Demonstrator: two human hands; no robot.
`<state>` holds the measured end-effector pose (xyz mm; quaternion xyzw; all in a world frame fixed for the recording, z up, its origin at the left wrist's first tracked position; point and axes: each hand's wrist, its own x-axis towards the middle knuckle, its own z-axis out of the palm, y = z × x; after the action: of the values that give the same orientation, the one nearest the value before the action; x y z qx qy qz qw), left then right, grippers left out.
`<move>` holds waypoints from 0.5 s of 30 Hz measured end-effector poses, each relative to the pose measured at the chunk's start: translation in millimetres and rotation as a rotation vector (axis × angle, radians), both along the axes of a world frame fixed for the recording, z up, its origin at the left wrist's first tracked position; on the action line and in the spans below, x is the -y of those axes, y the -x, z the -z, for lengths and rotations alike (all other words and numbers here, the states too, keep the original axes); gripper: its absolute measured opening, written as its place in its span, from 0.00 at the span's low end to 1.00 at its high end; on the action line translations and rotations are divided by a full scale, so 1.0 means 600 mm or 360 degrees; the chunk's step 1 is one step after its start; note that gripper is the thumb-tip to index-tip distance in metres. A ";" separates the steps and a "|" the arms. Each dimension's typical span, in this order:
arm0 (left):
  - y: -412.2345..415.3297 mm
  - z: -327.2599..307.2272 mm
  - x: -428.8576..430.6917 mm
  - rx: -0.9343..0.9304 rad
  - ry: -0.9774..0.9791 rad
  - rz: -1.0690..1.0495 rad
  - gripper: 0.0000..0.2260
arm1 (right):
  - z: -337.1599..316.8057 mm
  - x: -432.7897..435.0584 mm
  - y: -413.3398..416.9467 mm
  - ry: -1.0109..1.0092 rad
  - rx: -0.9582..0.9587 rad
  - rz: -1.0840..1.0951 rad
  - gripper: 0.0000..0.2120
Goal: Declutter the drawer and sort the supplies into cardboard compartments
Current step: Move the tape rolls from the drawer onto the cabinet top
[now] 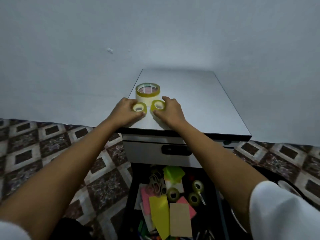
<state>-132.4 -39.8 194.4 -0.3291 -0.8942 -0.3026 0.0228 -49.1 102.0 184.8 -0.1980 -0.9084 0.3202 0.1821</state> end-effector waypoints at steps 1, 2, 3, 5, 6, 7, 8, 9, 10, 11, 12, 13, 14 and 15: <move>0.006 0.001 0.000 0.0018 0.0006 -0.0007 0.21 | 0.007 0.002 0.011 -0.0027 0.0029 0.0014 0.29; 0.010 0.004 -0.001 0.0044 0.0005 -0.0022 0.22 | 0.014 0.005 0.020 -0.0061 0.0053 0.0032 0.28; 0.014 0.007 -0.002 0.0070 -0.0001 -0.0037 0.23 | 0.019 0.008 0.027 -0.0103 0.0068 0.0050 0.26; 0.024 0.015 -0.004 0.0120 -0.0033 -0.0060 0.25 | 0.025 0.013 0.038 -0.0185 0.0071 0.0061 0.23; 0.029 0.018 -0.005 0.0135 -0.0055 -0.0069 0.26 | 0.027 0.014 0.041 -0.0208 0.0061 0.0063 0.21; 0.033 0.022 -0.006 0.0143 -0.0075 -0.0083 0.27 | 0.028 0.015 0.045 -0.0216 0.0053 0.0066 0.20; 0.036 0.024 -0.007 0.0156 -0.0091 -0.0094 0.28 | 0.028 0.014 0.046 -0.0209 0.0046 0.0068 0.20; 0.039 0.025 -0.008 0.0172 -0.0106 -0.0097 0.29 | 0.028 0.014 0.046 -0.0190 0.0045 0.0065 0.20; 0.040 0.026 -0.008 0.0189 -0.0121 -0.0101 0.30 | 0.027 0.013 0.045 -0.0163 0.0042 0.0056 0.21; 0.041 0.027 -0.009 0.0196 -0.0134 -0.0101 0.30 | 0.026 0.012 0.041 -0.0136 0.0037 0.0043 0.23; 0.039 0.027 -0.009 0.0184 -0.0150 -0.0102 0.31 | 0.023 0.012 0.035 -0.0107 0.0026 0.0026 0.26; 0.036 0.028 -0.008 0.0155 -0.0159 -0.0101 0.31 | 0.020 0.012 0.026 -0.0076 0.0003 0.0008 0.28; 0.028 0.029 -0.004 0.0105 -0.0163 -0.0095 0.31 | 0.016 0.012 0.014 -0.0051 -0.0025 -0.0010 0.29; 0.017 0.031 0.001 0.0047 -0.0178 -0.0081 0.30 | 0.013 0.013 -0.002 -0.0038 -0.0060 -0.0026 0.30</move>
<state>-142.6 -40.4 175.8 -0.3000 -0.8842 -0.3561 0.0357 -47.8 94.4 177.1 -0.1824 -0.9102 0.3143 0.1988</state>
